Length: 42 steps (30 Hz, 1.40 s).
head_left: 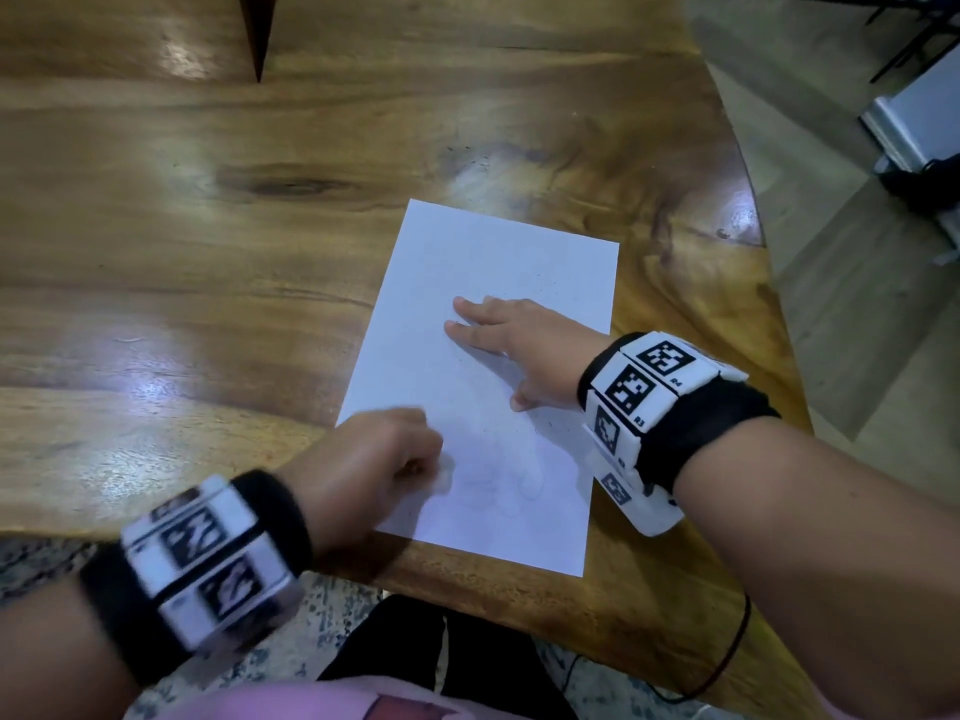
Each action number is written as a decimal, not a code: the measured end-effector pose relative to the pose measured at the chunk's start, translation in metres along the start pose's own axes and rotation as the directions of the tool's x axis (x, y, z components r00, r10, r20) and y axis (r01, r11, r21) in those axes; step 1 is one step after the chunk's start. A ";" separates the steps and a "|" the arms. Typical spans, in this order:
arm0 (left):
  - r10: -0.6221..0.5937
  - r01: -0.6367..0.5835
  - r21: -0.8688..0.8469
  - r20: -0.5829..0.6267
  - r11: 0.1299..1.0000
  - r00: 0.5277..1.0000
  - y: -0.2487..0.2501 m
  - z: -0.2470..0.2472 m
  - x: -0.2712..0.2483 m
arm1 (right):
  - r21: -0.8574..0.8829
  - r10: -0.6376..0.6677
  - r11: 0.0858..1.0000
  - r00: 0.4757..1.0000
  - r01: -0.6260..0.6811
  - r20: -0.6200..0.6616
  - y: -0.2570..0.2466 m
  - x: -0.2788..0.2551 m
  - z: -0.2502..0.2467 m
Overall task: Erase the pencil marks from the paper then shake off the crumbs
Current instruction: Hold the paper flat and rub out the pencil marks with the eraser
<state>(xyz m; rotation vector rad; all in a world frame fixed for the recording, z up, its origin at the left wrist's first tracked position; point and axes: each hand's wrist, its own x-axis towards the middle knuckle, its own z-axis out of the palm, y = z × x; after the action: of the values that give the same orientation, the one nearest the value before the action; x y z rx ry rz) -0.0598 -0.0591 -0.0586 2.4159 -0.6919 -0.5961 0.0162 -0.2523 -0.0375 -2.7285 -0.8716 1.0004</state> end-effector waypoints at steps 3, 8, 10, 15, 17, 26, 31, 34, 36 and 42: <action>0.004 -0.003 -0.024 0.046 1.000 0.999 0.005 0.002 0.000 | -0.005 -0.001 1.000 1.000 0.001 0.005 0.001 0.001 0.000; -0.005 0.009 0.026 -0.119 1.000 0.993 0.023 -0.005 0.063 | 0.109 0.000 0.994 0.999 0.005 -0.047 0.001 0.004 0.003; 0.056 -0.056 0.013 -0.069 0.998 0.996 0.019 0.004 0.043 | 0.043 -0.004 0.999 1.000 0.005 -0.031 0.002 0.003 0.003; 0.084 -0.081 -0.030 0.116 0.996 0.990 0.021 0.018 0.003 | -0.051 -0.020 0.999 1.000 0.020 -0.003 0.003 0.000 -0.002; 0.080 -0.080 0.006 0.029 0.997 0.996 0.022 0.009 0.028 | -0.045 -0.014 0.999 1.000 0.013 -0.011 0.002 0.001 -0.002; 0.080 -0.073 -0.055 0.139 0.996 0.987 0.025 0.022 0.006 | -0.068 -0.013 0.998 1.000 0.013 0.006 0.000 -0.004 -0.005; 0.050 -0.044 0.062 -0.092 0.997 0.994 0.025 0.000 0.057 | -0.012 -0.004 1.000 1.000 0.004 -0.017 0.000 -0.002 -0.002; 0.077 -0.077 0.015 -0.019 0.997 0.997 0.026 0.007 0.037 | -0.030 -0.009 1.000 1.000 0.008 -0.010 0.001 -0.003 -0.002; 0.084 -0.084 -0.003 0.068 0.997 0.994 0.028 0.016 0.017 | -0.053 -0.018 0.998 1.000 0.017 -0.003 0.000 -0.003 -0.004; 0.048 -0.054 0.058 0.107 0.997 0.993 0.031 0.018 0.011 | 0.069 0.083 0.995 0.991 -0.076 -0.106 0.012 -0.019 0.009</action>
<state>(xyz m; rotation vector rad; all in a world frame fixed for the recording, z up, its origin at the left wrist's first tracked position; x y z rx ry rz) -0.0716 -0.0946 -0.0562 2.4284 -0.8247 -0.6947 0.0045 -0.2737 -0.0373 -2.7527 -0.7052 0.8675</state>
